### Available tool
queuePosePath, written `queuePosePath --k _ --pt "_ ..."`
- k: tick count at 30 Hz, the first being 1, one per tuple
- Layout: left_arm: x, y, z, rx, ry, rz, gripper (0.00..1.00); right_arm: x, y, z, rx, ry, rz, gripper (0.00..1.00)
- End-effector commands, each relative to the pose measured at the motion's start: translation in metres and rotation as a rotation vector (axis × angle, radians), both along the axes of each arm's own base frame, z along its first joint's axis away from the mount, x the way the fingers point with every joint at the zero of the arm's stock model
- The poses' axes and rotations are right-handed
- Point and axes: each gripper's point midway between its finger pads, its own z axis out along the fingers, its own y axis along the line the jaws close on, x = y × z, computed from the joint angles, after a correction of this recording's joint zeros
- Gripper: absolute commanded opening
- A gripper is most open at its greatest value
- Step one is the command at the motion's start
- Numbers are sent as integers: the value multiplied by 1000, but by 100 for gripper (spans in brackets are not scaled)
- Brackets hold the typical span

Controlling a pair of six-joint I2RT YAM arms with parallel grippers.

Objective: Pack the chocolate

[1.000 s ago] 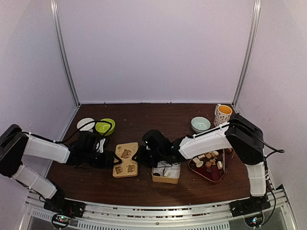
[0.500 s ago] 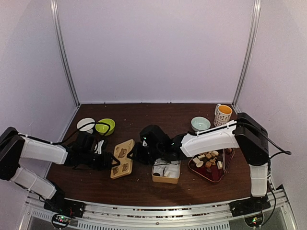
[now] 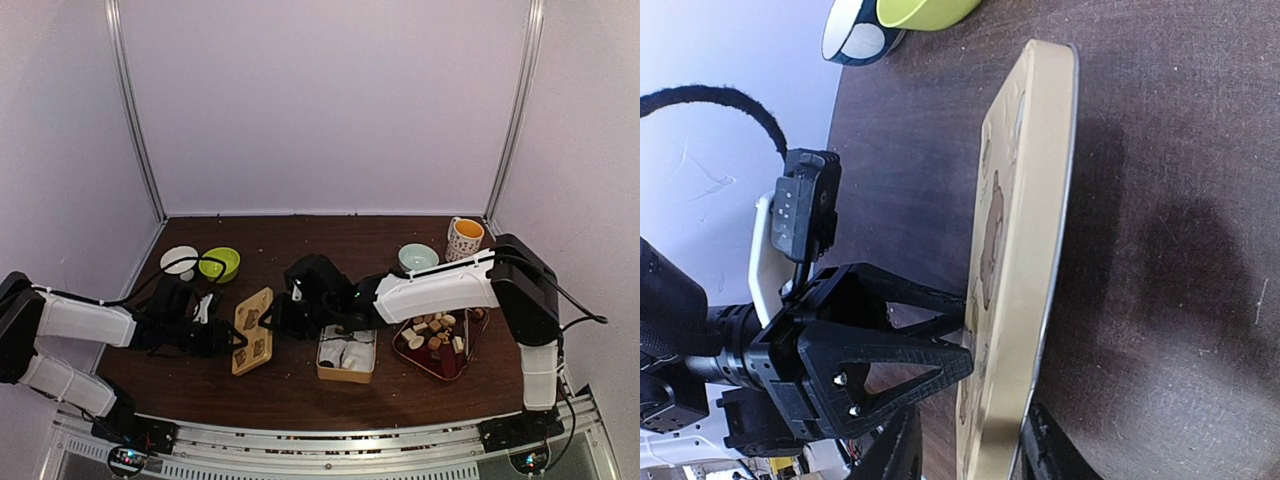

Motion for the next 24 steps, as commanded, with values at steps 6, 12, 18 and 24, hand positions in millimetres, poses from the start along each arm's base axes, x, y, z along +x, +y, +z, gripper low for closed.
queuePosePath --k 6,12,18,24 --pt "-6 -16 16 -104 -44 -74 49 -32 23 17 53 -2 120 22" --pt "-9 -17 21 -129 -57 -81 48 -29 17 7 5 -11 104 17" --pt "-11 -21 22 -161 -53 -97 47 -33 14 15 30 -37 119 13" --pt "-16 -37 43 -267 -99 -172 47 -38 1 30 37 -72 122 15"
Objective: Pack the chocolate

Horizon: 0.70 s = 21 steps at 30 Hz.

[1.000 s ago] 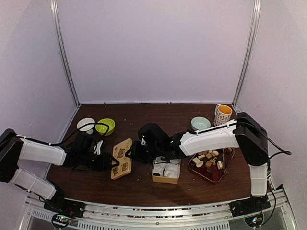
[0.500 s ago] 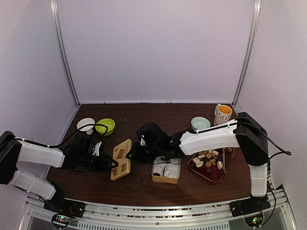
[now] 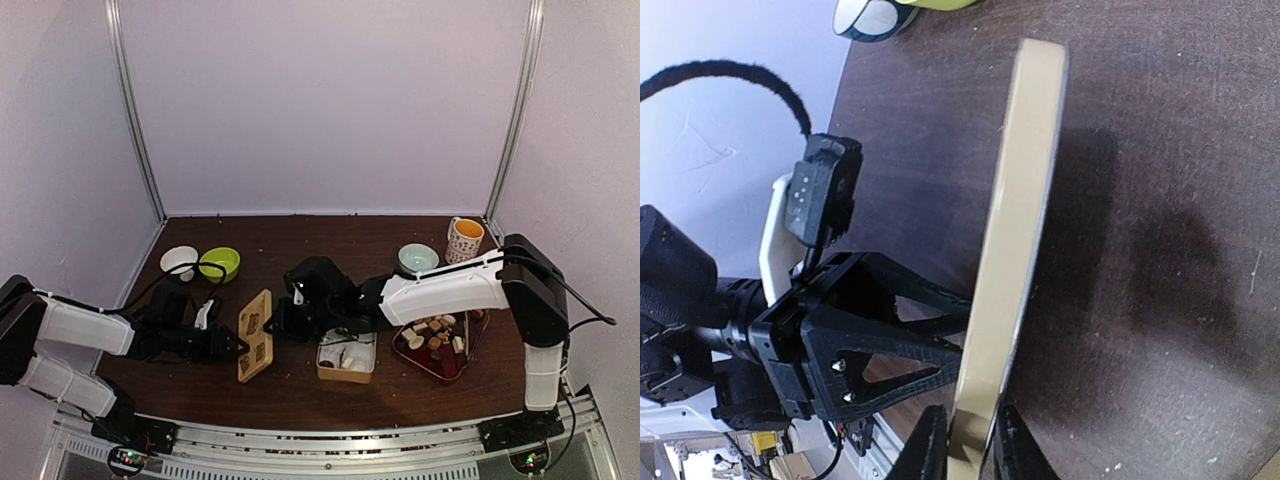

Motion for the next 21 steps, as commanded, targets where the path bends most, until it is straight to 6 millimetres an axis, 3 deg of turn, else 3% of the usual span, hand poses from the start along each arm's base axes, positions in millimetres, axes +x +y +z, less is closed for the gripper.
queuePosePath --k 1,4,10,16,21 --pt "-2 -34 45 -183 -125 -143 47 -27 6 30 70 -40 85 15" --pt "-4 -43 52 -195 -146 -172 48 -30 0 27 60 -35 85 15" --pt "-1 -57 43 -214 -117 -175 47 -35 -18 14 11 -29 74 15" --pt "-2 -61 37 -258 -96 -164 45 -39 -21 17 32 -20 87 17" --pt "-3 -58 35 -239 -99 -161 45 -38 -21 7 -16 -11 91 18"
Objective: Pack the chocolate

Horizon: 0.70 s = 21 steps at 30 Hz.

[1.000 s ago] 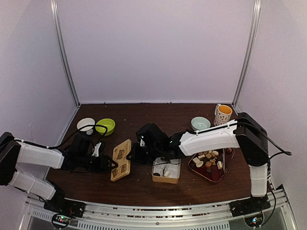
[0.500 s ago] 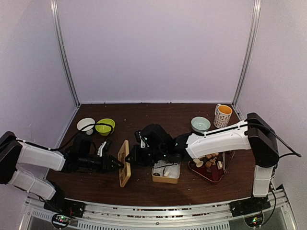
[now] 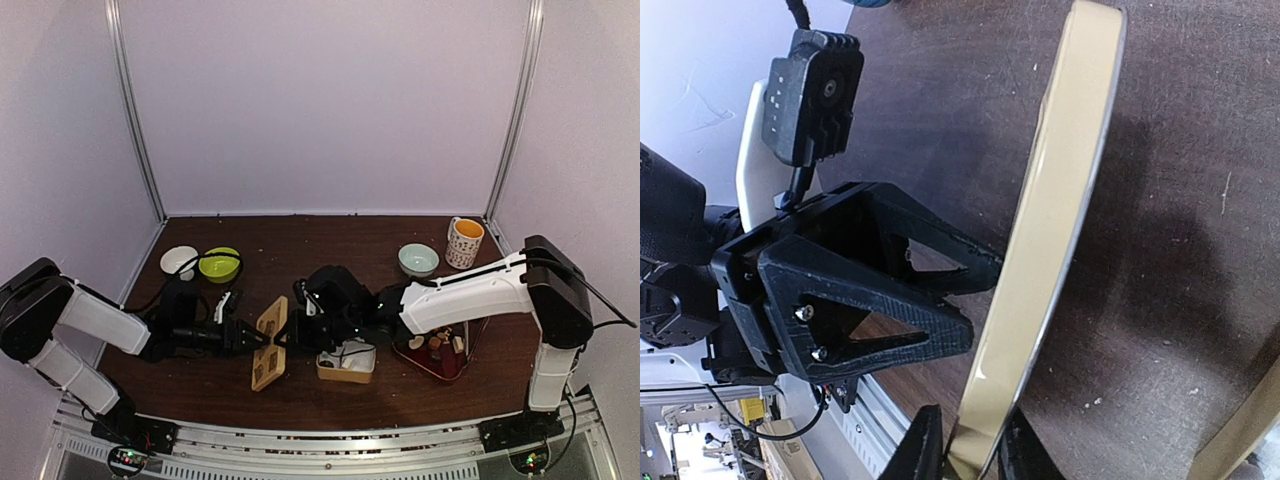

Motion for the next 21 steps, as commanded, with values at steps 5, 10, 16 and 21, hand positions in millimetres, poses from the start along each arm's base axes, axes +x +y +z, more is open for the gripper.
queuePosePath --k 5,10,16,21 --pt "-5 -2 4 1 -28 -26 45 -2 7 3 35 22 19 19" --pt "-7 0 -1 19 -24 -25 45 -1 14 11 70 27 29 36" --pt "-6 1 -1 27 -27 -23 45 2 11 11 56 22 18 24" --pt "-4 6 4 62 -52 -2 45 6 4 4 17 12 2 16"
